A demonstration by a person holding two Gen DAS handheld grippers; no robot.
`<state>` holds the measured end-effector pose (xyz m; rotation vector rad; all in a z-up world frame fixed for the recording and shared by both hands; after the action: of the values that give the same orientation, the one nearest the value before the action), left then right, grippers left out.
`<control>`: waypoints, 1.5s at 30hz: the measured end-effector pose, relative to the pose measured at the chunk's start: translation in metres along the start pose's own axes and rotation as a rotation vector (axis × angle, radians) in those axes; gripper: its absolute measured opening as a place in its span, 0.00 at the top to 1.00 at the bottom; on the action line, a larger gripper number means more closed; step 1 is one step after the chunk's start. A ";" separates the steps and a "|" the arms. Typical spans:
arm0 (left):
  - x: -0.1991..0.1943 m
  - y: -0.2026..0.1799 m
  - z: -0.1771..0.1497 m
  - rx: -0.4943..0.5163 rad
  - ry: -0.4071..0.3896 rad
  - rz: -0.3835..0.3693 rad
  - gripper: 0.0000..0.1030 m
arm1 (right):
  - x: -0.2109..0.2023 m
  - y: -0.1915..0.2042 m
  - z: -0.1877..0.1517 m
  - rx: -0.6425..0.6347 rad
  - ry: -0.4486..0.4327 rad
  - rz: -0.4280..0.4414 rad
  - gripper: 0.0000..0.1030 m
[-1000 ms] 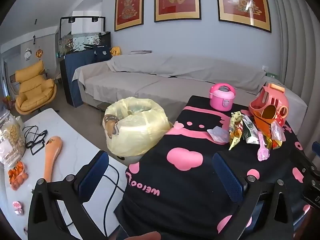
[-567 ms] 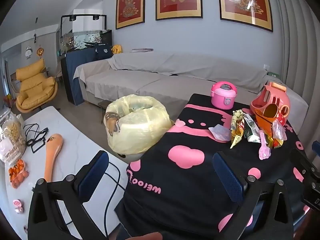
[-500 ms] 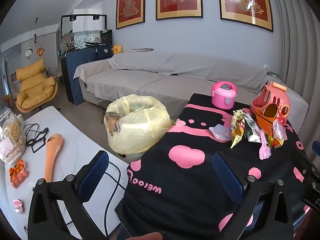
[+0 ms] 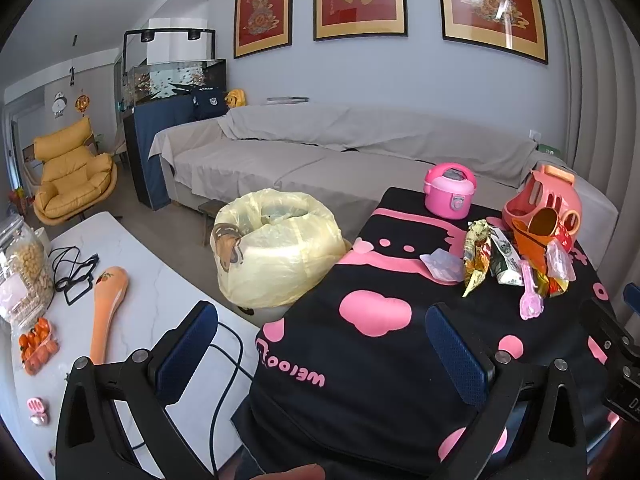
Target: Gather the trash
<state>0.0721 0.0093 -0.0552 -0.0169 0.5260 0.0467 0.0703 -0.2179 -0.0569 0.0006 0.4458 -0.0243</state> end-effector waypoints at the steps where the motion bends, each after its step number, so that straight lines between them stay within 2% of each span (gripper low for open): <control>1: 0.000 0.000 -0.001 0.000 0.000 0.000 0.00 | 0.000 0.000 0.000 0.000 0.000 0.000 0.01; 7: -0.003 -0.002 -0.007 0.000 0.000 -0.002 0.00 | 0.000 0.000 0.000 0.001 0.001 0.000 0.01; 9: 0.000 0.000 0.002 0.001 0.000 -0.002 0.00 | 0.000 0.000 0.000 0.000 0.001 0.000 0.01; 18: 0.001 -0.001 -0.005 -0.004 0.002 0.001 0.00 | 0.001 0.000 0.000 0.000 0.002 0.000 0.01; 19: 0.000 0.000 0.002 0.001 0.001 -0.002 0.00 | 0.001 0.000 0.000 0.000 0.002 0.000 0.01; 45: 0.000 0.000 0.002 0.001 0.003 -0.003 0.00 | 0.000 0.000 0.000 0.001 0.003 0.000 0.01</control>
<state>0.0736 0.0099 -0.0532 -0.0170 0.5285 0.0435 0.0706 -0.2183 -0.0571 0.0014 0.4489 -0.0240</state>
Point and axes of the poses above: each gripper's, at about its wrist camera, not at the fingertips, and x roughly the way its jaws point, y to its left, z to its top, the point moved 9 cm from there along x, roughly the way its jaws point, and after that the axes turned 1 degree about x, right-handed, at the moved point
